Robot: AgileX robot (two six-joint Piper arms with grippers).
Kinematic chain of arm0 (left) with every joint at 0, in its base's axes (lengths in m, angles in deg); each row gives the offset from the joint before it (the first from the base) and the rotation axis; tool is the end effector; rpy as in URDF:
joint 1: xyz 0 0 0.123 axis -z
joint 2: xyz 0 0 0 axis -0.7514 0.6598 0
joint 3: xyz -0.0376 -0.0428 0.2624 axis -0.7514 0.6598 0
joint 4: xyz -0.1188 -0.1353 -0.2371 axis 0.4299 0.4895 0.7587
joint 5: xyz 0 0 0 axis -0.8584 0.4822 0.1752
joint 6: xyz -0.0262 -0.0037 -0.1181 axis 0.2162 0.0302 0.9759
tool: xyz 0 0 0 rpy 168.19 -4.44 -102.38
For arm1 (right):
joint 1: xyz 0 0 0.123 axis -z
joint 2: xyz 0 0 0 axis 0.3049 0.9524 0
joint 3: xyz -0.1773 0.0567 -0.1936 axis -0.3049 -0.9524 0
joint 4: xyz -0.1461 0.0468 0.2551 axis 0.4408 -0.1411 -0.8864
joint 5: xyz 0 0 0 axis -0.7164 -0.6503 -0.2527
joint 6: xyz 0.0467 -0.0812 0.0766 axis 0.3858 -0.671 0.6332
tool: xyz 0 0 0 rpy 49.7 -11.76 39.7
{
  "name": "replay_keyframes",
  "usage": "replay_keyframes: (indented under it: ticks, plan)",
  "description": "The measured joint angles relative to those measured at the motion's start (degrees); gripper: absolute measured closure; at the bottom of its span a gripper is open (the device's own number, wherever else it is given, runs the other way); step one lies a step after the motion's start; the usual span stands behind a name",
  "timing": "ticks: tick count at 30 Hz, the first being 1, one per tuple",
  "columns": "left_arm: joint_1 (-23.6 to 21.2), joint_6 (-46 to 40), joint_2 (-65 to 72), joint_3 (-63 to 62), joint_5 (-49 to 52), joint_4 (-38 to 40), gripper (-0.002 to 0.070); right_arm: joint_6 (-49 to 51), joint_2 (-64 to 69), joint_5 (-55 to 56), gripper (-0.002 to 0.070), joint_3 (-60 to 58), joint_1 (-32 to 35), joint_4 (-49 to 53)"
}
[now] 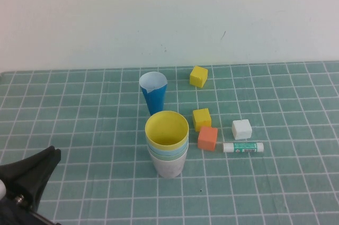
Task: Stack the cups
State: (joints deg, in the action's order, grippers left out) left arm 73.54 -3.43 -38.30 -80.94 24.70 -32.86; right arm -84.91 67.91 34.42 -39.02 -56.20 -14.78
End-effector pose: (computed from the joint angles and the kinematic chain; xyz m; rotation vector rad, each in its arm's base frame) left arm 0.1869 -0.0915 0.2429 0.4506 1.5942 -0.2980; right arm 0.1288 0.0721 0.2426 -0.7684 1.8686 0.0800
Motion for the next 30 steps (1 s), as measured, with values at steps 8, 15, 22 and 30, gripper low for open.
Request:
replay_keyframes:
  ticks: [8,15,22,30]
  plan:
    - [0.0,0.0,0.0,0.0,0.0,-0.09,0.0675,0.13,0.0,0.41,0.0676,-0.16,0.0,0.0]
    - [0.0,0.0,-0.1,0.63,-0.53,-0.19,0.0675,0.13,0.0,0.45,0.0676,-0.16,0.0,0.0]
    - [-2.49,0.0,-7.76,7.26,-0.7,2.02,0.0675,0.23,0.0,0.54,0.0678,-0.16,0.0,0.0]
    - [-12.88,1.39,-21.4,16.01,-8.47,8.58,0.0676,0.23,0.0,0.65,0.0678,-0.16,0.0,0.0]
